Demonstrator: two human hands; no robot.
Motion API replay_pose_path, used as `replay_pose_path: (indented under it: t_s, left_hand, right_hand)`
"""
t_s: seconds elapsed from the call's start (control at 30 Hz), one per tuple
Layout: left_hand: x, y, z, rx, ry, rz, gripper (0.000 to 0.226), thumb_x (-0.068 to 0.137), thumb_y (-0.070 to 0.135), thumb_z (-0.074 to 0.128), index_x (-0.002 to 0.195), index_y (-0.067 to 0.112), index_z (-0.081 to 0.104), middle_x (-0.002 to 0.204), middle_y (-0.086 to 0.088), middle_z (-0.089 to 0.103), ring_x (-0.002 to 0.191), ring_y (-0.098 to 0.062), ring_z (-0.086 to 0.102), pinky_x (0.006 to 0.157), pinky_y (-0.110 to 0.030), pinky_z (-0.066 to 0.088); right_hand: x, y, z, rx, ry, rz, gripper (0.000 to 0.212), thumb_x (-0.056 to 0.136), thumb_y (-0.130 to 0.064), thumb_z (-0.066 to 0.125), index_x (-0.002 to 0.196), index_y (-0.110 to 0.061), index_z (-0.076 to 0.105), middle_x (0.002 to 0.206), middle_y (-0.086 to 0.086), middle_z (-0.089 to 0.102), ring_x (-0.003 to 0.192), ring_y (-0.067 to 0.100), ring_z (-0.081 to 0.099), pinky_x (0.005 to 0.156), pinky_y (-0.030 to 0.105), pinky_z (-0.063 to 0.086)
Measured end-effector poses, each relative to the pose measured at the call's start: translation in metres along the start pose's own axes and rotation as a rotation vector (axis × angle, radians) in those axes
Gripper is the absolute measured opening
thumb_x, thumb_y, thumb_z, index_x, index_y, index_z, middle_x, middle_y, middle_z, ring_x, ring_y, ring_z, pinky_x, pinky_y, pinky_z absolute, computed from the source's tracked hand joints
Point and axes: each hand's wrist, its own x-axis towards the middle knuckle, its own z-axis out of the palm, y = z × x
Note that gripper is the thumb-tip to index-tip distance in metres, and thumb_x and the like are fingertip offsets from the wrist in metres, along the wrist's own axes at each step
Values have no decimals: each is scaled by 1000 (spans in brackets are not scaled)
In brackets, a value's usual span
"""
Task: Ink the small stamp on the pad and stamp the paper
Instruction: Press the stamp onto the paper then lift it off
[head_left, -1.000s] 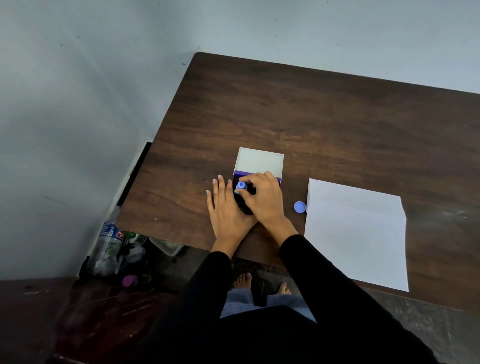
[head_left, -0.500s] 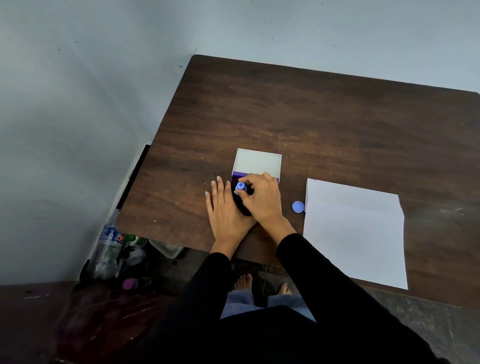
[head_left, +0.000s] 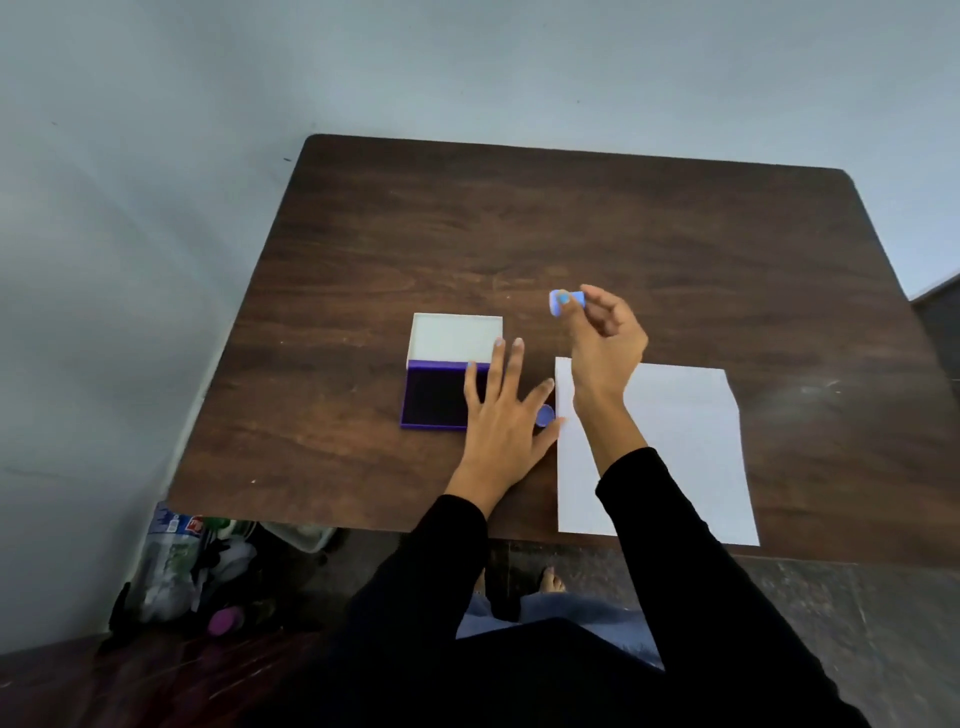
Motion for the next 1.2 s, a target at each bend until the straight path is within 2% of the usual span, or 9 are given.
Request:
replay_pose_path:
  t_s: [0.17, 0.3, 0.4, 0.5, 0.7, 0.9, 1.0, 1.13, 1.2]
  left_hand:
    - [-1, 3, 6, 38, -25, -25, 32, 92, 43, 50, 114, 27, 66, 157, -11, 23, 147, -31, 8, 114, -54, 0]
    - [0, 1, 0, -52, 35, -146, 34, 93, 42, 50, 117, 24, 66, 155, -10, 28, 147, -29, 10, 113, -53, 2]
    - [20, 4, -6, -83, -23, -170, 43, 91, 48, 52, 130, 32, 54, 160, -10, 12, 147, -29, -2, 113, -55, -1]
    - [42, 6, -9, -30, -122, -86, 55, 84, 56, 58, 135, 41, 46, 161, -9, -5, 146, -31, -15, 111, -59, -5]
    - [59, -1, -3, 46, -244, -21, 58, 77, 63, 60, 131, 41, 52, 160, -7, -13, 144, -31, -21, 110, -62, -7]
    - [59, -6, 3, 16, -242, -43, 62, 73, 66, 63, 129, 42, 53, 160, -6, -14, 143, -32, -24, 108, -63, -11]
    - [60, -8, 4, 33, -242, -50, 64, 71, 69, 62, 130, 44, 51, 160, -6, -15, 142, -32, -25, 107, -64, -11]
    - [60, -9, 6, 29, -230, -56, 63, 71, 66, 64, 129, 46, 51, 160, -7, -14, 143, -33, -24, 107, -65, -10]
    - [59, -10, 6, 28, -219, -56, 61, 71, 63, 66, 128, 45, 52, 160, -7, -13, 143, -33, -23, 107, -65, -9]
  right_hand:
    - [11, 18, -30, 45, 120, 110, 18, 79, -21, 75, 95, -18, 68, 89, 2, 73, 87, 16, 71, 84, 33, 58]
    - [13, 30, -42, 14, 188, 152, 19, 80, -25, 74, 96, -18, 69, 87, -1, 72, 83, 10, 70, 83, 32, 59]
    - [15, 37, -45, -3, 183, 161, 17, 82, -23, 72, 97, -17, 69, 88, -2, 72, 81, 9, 70, 82, 30, 59]
    - [17, 44, -46, -28, 148, 162, 17, 83, -22, 71, 98, -16, 70, 89, -1, 72, 83, 10, 70, 81, 28, 58]
    - [17, 55, -49, -58, 80, 109, 16, 81, -19, 72, 97, -15, 70, 78, -13, 70, 73, -5, 69, 65, 8, 53]
    - [10, 59, -41, -219, 173, 31, 23, 79, -19, 74, 101, -11, 70, 90, -2, 71, 79, 7, 68, 73, 16, 55]
    - [4, 61, -36, -256, 183, -21, 23, 79, -19, 75, 100, -14, 69, 92, -5, 69, 84, 9, 66, 72, 14, 53]
    - [-4, 68, -32, -281, 155, -56, 26, 78, -18, 76, 102, -11, 69, 99, 2, 72, 87, 8, 65, 76, 6, 50]
    - [-7, 71, -31, -308, 134, -71, 27, 78, -16, 76, 104, -9, 70, 102, 5, 73, 90, 9, 65, 81, 9, 50]
